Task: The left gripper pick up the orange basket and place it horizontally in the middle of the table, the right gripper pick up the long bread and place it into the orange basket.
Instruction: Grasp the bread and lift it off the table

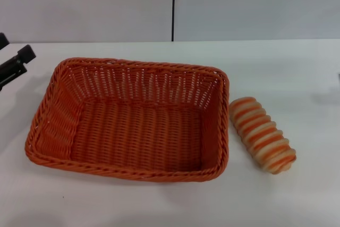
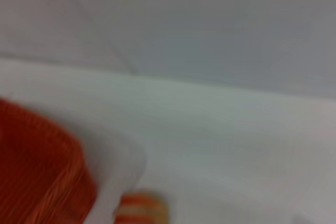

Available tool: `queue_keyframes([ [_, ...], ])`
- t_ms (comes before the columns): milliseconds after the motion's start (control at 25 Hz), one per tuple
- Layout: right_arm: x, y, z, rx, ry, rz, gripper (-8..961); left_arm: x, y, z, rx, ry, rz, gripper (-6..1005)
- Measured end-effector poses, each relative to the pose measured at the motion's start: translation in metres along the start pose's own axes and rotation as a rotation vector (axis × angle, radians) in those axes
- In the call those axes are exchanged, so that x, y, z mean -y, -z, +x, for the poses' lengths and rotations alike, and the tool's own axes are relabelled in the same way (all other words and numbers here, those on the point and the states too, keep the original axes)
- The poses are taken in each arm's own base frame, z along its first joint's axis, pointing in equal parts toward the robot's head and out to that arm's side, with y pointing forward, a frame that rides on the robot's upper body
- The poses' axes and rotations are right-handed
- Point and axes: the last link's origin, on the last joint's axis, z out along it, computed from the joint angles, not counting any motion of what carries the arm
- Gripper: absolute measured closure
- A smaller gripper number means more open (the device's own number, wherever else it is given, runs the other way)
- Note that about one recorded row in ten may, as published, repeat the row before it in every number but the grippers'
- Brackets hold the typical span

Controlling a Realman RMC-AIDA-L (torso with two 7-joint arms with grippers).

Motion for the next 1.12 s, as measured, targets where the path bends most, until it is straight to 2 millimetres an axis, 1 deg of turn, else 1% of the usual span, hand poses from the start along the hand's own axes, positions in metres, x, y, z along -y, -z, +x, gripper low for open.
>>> queue_keyframes([
  [40,-0.008,-0.013,-0.004,-0.062,0.007,-0.025,343,-0.002,0.003,-0.006,-0.028,-0.017,-0.002,183],
  [80,-0.008,-0.013,-0.004,-0.062,0.007,-0.025,343,-0.002,0.003,-0.006,-0.028,-0.017,-0.002,183],
  [200,-0.018,-0.032,-0.007,-0.129,0.011,-0.082,343,-0.006,0.006,-0.014,-0.044,-0.049,-0.005,183],
  [240,-0.026,-0.046,-0.008,-0.157,0.009,-0.132,343,-0.007,0.007,-0.019,-0.043,-0.059,-0.002,183],
  [280,-0.026,-0.046,-0.008,-0.157,0.009,-0.132,343,-0.007,0.007,-0.019,-0.043,-0.059,-0.002,183],
  [440,-0.038,-0.075,-0.01,-0.184,0.004,-0.194,343,-0.008,0.007,-0.027,-0.04,-0.066,0.005,183],
  [640,-0.041,-0.108,-0.006,-0.227,-0.02,-0.176,344,-0.01,0.006,-0.028,-0.044,-0.1,-0.006,183],
  [1120,-0.045,-0.128,-0.008,-0.232,-0.041,-0.158,344,-0.011,0.003,-0.023,-0.055,-0.114,-0.026,183],
])
